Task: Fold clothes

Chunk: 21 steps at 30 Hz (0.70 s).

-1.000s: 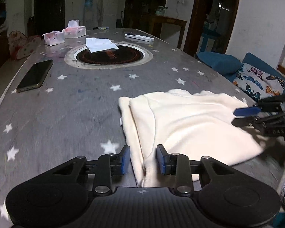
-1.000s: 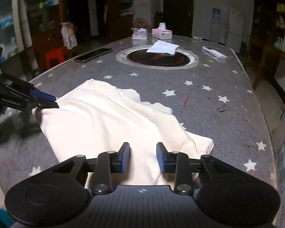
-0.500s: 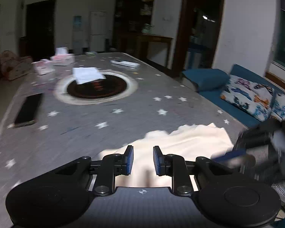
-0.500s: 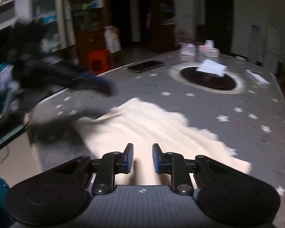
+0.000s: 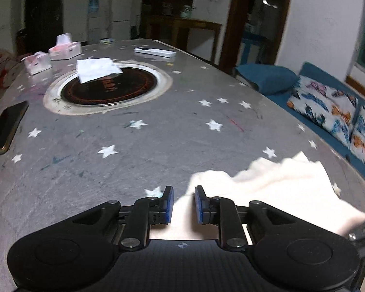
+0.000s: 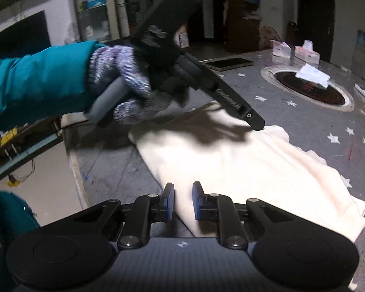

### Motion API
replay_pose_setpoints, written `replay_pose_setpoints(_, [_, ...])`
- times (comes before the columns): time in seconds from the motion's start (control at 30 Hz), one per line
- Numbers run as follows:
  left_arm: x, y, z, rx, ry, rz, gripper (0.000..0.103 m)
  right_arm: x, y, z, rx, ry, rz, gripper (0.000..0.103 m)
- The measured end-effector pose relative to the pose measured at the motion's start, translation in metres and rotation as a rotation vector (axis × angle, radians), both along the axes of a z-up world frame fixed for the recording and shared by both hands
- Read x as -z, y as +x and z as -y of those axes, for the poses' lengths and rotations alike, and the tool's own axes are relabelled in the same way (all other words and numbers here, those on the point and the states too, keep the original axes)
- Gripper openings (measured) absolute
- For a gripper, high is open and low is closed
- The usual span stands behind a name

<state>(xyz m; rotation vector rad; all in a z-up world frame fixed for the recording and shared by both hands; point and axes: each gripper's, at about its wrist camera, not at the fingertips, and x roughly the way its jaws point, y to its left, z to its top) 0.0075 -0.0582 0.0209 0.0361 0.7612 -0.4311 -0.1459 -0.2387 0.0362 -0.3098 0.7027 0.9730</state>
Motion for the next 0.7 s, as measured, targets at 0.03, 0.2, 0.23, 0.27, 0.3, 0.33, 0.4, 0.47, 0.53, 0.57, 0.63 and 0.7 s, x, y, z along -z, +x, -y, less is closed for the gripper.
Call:
replay_pose_setpoints(0.03, [0.000, 0.000, -0.002, -0.017, -0.009, 0.001, 0.022, 0.000, -0.001, 0.000, -0.002, -0.001, 0.002, 0.015])
replay_pose_setpoints(0.2, [-0.020, -0.037, -0.001, -0.004, 0.009, 0.114, 0.021, -0.019, 0.016, 0.018, 0.041, 0.082, -0.060, 0.015])
replay_pose_setpoints(0.23, [-0.025, -0.046, 0.000, 0.015, 0.003, 0.132, 0.021, -0.023, 0.021, 0.023, 0.067, 0.090, -0.054, 0.015])
replay_pose_setpoints(0.27, [-0.028, -0.059, 0.001, 0.043, -0.008, 0.149, 0.021, -0.028, 0.027, 0.029, 0.092, 0.097, -0.048, 0.015])
replay_pose_setpoints(0.3, [-0.029, -0.070, 0.003, 0.076, -0.014, 0.152, 0.021, -0.030, 0.035, 0.034, 0.124, 0.098, -0.044, 0.015])
replay_pose_setpoints(0.33, [-0.030, -0.082, 0.005, 0.110, -0.021, 0.155, 0.021, -0.032, 0.044, 0.039, 0.159, 0.096, -0.042, 0.015])
replay_pose_setpoints(0.4, [-0.029, -0.102, 0.011, 0.179, -0.028, 0.155, 0.021, -0.030, 0.064, 0.042, 0.216, 0.077, -0.053, 0.015])
replay_pose_setpoints(0.47, [-0.021, -0.118, 0.018, 0.233, -0.015, 0.135, 0.021, -0.024, 0.083, 0.039, 0.246, 0.064, -0.071, 0.015])
replay_pose_setpoints(0.53, [-0.012, -0.124, 0.022, 0.250, -0.006, 0.110, 0.021, -0.016, 0.099, 0.033, 0.273, 0.044, -0.078, 0.015])
replay_pose_setpoints(0.57, [-0.009, -0.124, 0.021, 0.244, -0.013, 0.090, 0.021, -0.011, 0.107, 0.029, 0.290, 0.029, -0.081, 0.015])
replay_pose_setpoints(0.63, [-0.001, -0.124, 0.019, 0.231, -0.031, 0.048, 0.021, -0.002, 0.120, 0.024, 0.323, 0.011, -0.101, 0.013])
replay_pose_setpoints(0.7, [-0.001, -0.126, 0.015, 0.230, -0.051, 0.044, 0.021, 0.003, 0.127, 0.022, 0.333, 0.003, -0.097, 0.009])
